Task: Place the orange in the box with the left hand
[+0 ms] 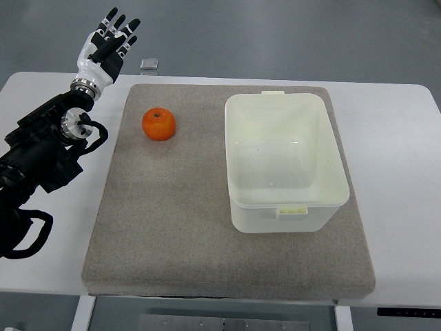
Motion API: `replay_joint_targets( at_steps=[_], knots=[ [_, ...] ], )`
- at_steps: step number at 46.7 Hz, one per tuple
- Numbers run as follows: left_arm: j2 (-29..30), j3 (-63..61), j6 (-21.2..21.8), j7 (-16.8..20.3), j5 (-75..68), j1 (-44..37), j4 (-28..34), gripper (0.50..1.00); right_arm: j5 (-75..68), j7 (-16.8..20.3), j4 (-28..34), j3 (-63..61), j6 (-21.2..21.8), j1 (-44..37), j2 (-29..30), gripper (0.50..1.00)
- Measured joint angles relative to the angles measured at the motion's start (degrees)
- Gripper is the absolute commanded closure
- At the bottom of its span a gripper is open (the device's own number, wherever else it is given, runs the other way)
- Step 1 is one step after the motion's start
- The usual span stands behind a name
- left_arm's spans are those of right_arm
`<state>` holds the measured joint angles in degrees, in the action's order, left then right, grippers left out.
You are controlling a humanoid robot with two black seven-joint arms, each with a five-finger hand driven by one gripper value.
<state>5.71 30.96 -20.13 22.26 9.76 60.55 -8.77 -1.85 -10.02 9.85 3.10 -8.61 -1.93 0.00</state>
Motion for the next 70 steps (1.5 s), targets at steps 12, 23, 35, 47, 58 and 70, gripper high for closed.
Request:
replay_joint_targets(
  at_steps=[12,23,35,47,58,70],
  knots=[
    [-0.03,2.22,0.00,2.86,0.14,-0.43,-0.01,0.504,0.00,0.00,0.00,-0.01,0.00,0.00,0.00,0.574],
    [-0.08,2.41,-0.04,2.95,0.10,-0.79,-0.06,0.504,0.00,0.00,0.00,0.01,0.04,0.00,0.00,0.574],
    [-0.15,2.69,0.16,2.97,0.19,-0.68,-0.03,0.506,0.00,0.00,0.00,0.03,0.03,0.00,0.00,0.574],
    [-0.18,2.70,0.82,2.65,0.45,0.00,0.04,0.514,0.00,0.00,0.00,-0.01,0.00,0.00,0.00,0.574],
    [-0.26,2.85,3.58,1.32,0.79,0.28,-0.10,0.551,0.00,0.00,0.00,0.04,0.01,0.00,0.00,0.574],
    [0.00,5.10,4.83,-3.41,5.29,0.82,-0.05,0.538,0.00,0.00,0.00,0.01,0.05,0.00,0.00,0.574]
  ],
)
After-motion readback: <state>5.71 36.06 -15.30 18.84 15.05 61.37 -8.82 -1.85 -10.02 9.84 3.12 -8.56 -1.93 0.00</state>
